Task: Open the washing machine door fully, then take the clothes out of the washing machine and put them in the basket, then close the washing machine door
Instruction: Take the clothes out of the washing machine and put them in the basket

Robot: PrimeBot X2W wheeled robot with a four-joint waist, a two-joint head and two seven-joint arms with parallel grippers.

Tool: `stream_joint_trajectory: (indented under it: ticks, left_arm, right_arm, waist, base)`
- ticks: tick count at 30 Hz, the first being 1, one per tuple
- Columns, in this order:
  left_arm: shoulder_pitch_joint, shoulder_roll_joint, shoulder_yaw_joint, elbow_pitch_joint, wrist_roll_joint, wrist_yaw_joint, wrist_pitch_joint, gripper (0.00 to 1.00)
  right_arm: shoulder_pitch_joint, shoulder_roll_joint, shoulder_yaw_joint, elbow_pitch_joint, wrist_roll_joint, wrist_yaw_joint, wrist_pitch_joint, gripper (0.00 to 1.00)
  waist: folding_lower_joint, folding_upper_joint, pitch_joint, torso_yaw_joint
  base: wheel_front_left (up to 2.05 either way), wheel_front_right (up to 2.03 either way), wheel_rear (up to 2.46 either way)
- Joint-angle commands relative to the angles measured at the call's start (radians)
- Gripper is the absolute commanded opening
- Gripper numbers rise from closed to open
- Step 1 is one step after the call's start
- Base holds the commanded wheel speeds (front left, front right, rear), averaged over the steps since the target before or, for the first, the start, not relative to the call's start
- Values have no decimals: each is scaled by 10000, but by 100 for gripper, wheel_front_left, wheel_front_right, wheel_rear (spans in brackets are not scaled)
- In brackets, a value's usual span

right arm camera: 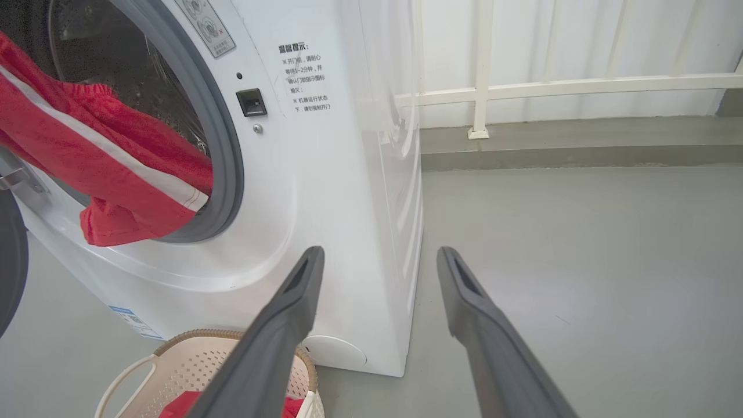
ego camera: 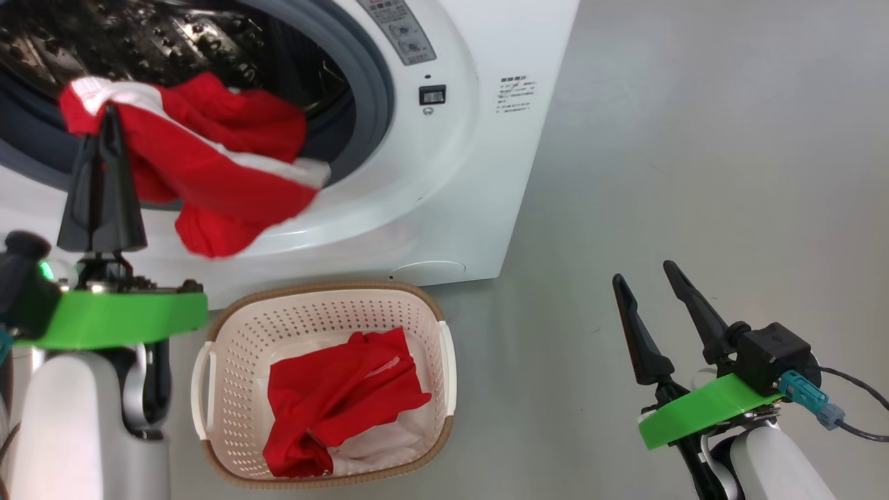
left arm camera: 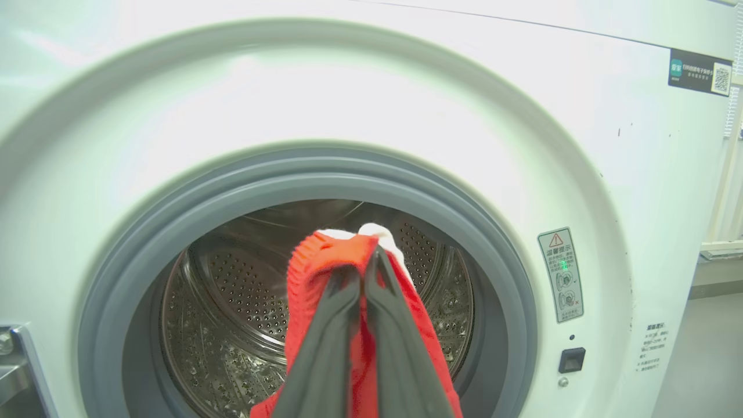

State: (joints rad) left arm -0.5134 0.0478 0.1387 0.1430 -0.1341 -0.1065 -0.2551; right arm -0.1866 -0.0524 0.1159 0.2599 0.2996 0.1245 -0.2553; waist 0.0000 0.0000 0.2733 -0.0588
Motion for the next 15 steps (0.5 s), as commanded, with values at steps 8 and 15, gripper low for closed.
stream_joint_trajectory:
  ticks: [8, 15]
  left_arm:
    - [1028, 78, 305, -1638, -79, -38, -66, 0]
    - [1693, 43, 21, -1155, 32, -41, -66, 0]
  right_arm:
    - [136, 22, 186, -286, -118, 62, -65, 100]
    - [21, 22, 250, -298, -110, 62, -65, 100]
  waist:
    - [0, 0, 122, 135]
    - [0, 0, 290, 135]
  base:
    - [0, 0, 0]
    - [0, 0, 0]
